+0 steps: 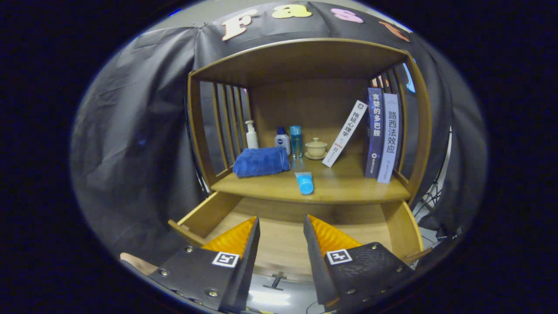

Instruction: Pull open the drawer, take out the items inside it, and place them on the countertop above the cabinet.

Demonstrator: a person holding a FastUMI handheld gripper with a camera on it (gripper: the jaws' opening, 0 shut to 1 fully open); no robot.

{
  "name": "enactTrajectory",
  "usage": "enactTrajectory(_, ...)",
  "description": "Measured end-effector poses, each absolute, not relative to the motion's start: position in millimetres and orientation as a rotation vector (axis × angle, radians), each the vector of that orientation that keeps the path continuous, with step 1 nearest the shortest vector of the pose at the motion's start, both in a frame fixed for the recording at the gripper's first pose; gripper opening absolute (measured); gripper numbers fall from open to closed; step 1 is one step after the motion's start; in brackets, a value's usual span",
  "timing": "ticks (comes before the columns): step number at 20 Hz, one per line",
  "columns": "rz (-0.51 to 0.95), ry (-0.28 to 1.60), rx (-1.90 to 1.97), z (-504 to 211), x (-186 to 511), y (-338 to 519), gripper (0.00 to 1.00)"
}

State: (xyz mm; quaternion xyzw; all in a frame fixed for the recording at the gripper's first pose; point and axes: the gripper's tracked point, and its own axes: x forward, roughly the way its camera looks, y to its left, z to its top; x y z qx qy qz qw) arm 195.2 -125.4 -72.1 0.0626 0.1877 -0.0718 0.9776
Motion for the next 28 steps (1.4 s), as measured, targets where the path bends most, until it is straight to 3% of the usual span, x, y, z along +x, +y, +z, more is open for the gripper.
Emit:
enactTrajectory(7, -0.169, 0.336, 0.09, -101, 155, -108, 0.6)
enactTrajectory(14, -0.243, 0.308, 0.047, -115, 143, -109, 0.95)
enactTrajectory(28, -0.388, 0.344, -0.001, -159, 149, -130, 0.98)
